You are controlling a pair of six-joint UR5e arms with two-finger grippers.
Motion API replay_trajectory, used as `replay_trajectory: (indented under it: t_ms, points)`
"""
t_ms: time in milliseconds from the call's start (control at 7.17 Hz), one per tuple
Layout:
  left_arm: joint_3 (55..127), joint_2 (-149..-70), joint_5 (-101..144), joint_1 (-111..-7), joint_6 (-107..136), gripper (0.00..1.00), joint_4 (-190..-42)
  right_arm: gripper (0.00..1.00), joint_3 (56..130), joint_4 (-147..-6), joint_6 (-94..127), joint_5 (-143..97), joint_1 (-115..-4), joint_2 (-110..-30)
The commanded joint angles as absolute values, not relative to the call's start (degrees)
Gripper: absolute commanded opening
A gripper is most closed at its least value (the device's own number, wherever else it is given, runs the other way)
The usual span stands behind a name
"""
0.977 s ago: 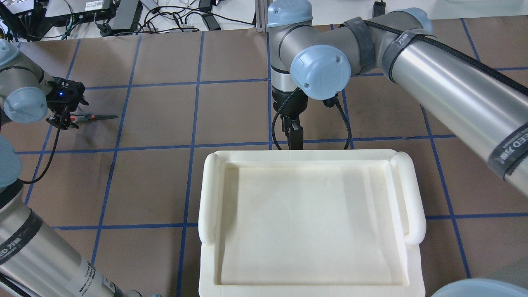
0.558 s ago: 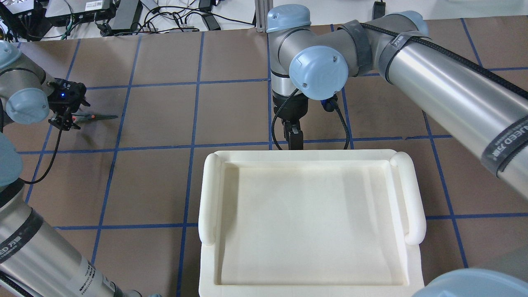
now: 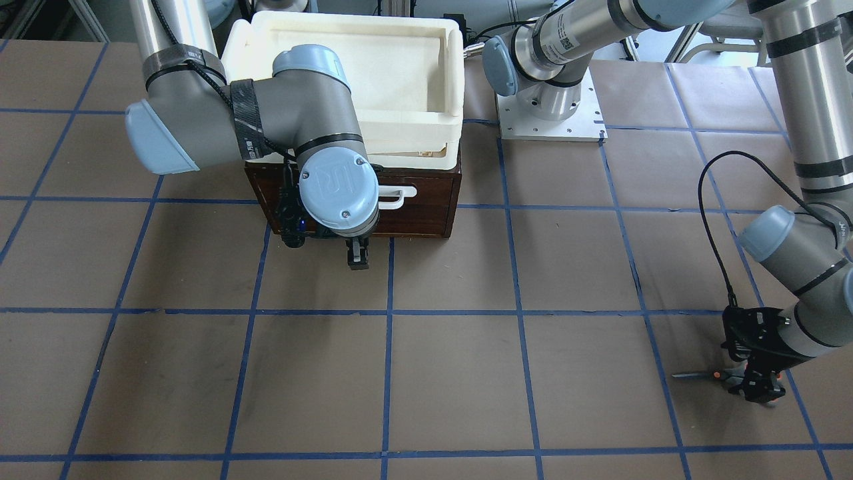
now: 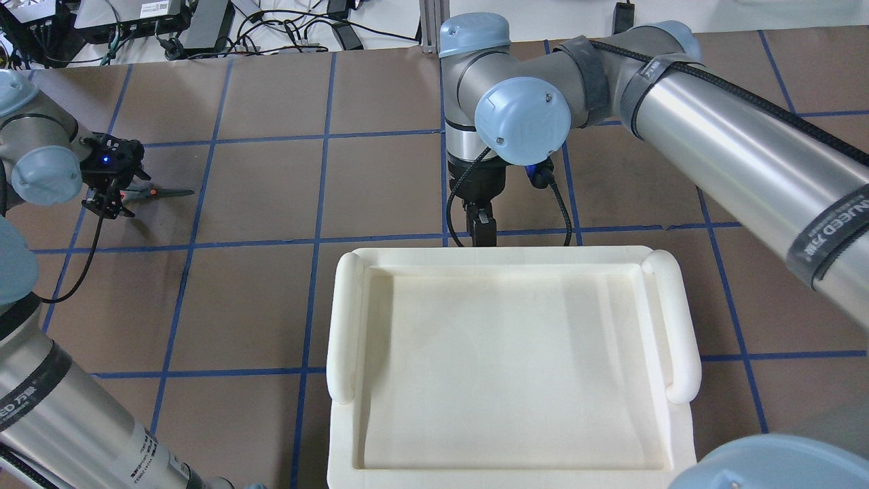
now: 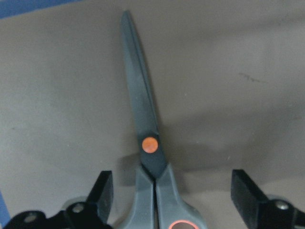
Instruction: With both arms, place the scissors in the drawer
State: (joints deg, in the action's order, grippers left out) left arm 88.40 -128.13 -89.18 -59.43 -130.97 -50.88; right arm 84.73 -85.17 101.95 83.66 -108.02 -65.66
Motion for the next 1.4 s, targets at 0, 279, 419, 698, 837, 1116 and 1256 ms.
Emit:
replay_trajectory:
  t_ms: [0, 279, 419, 698, 837, 1116, 1256]
  points:
    - [87.46, -129.11, -89.21, -59.24, -130.96, 0.87, -51.06, 1.00, 84.81, -84.46, 101.95, 83.32, -108.02, -64.52]
    - [87.01, -129.99, -89.21, -58.01, -130.96, 0.79, -51.06, 1.00, 84.81, -84.64, 101.87, 83.23, -108.02, -64.16]
    - [87.01, -129.99, -89.21, -58.01, -131.04, 0.61, -51.15, 1.00, 84.81, -84.99, 101.69, 83.23, -108.02, -63.99]
    - [87.01, -129.21, -89.30, -58.01, -131.04, 0.41, -53.42, 1.00, 84.81, -85.25, 101.08, 83.32, -108.02, -62.93]
    - [87.01, -129.03, -89.21, -58.09, -131.13, 0.25, -53.61, 1.00, 84.81, -85.25, 100.99, 83.32, -108.02, -62.67]
    - [86.92, -128.76, -89.12, -58.18, -131.13, 0.04, -53.70, 1.00, 84.82, -85.25, 101.34, 83.32, -108.02, -62.31]
    - [87.01, -128.67, -89.03, -58.18, -131.13, 0.04, -53.70, 1.00, 84.81, -85.43, 100.99, 83.41, -108.02, -62.31]
